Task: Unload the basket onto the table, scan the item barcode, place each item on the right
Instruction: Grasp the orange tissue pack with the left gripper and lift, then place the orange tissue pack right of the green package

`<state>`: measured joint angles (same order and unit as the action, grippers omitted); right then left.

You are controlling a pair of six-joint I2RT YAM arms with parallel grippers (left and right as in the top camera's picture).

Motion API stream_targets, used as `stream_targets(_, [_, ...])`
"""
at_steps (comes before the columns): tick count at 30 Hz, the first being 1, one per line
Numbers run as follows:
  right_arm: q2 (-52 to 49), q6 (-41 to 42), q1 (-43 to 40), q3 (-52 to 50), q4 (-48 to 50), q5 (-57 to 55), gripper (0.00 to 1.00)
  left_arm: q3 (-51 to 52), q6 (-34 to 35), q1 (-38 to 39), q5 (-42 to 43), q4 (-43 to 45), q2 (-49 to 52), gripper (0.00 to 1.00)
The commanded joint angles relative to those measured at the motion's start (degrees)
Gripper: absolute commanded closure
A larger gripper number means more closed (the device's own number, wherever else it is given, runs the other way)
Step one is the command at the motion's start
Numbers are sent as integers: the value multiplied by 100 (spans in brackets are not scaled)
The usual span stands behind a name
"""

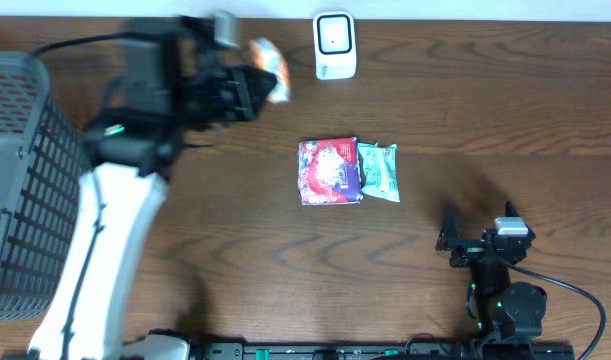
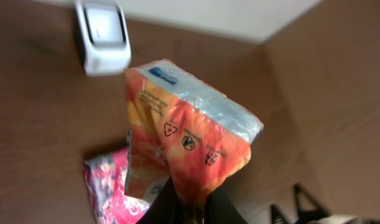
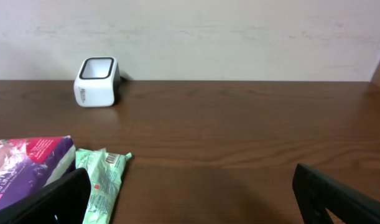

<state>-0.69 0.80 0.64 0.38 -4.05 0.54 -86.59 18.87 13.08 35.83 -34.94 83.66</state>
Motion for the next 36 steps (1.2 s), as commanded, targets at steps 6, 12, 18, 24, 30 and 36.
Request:
stream_targets(6, [31, -46, 9, -7, -24, 46, 1, 11, -317, 1495, -697, 197, 1388, 93])
stream_targets(12, [31, -46, 9, -7, -24, 46, 1, 11, -61, 2221, -1143, 511, 2435, 93])
stream_targets(18, [31, -46, 9, -7, -24, 46, 1, 11, 682, 2461, -1646, 599, 2968, 88])
stream_targets(24, [31, -46, 9, -7, -24, 46, 1, -70, 675, 2334, -1639, 765, 2905, 42])
stream_targets(30, [31, -46, 9, -7, -24, 46, 1, -264, 673, 1952, -1578, 791, 2295, 28])
stream_targets(36, [31, -46, 9, -7, -24, 46, 1, -267, 656, 1102, -1582, 938, 1191, 25])
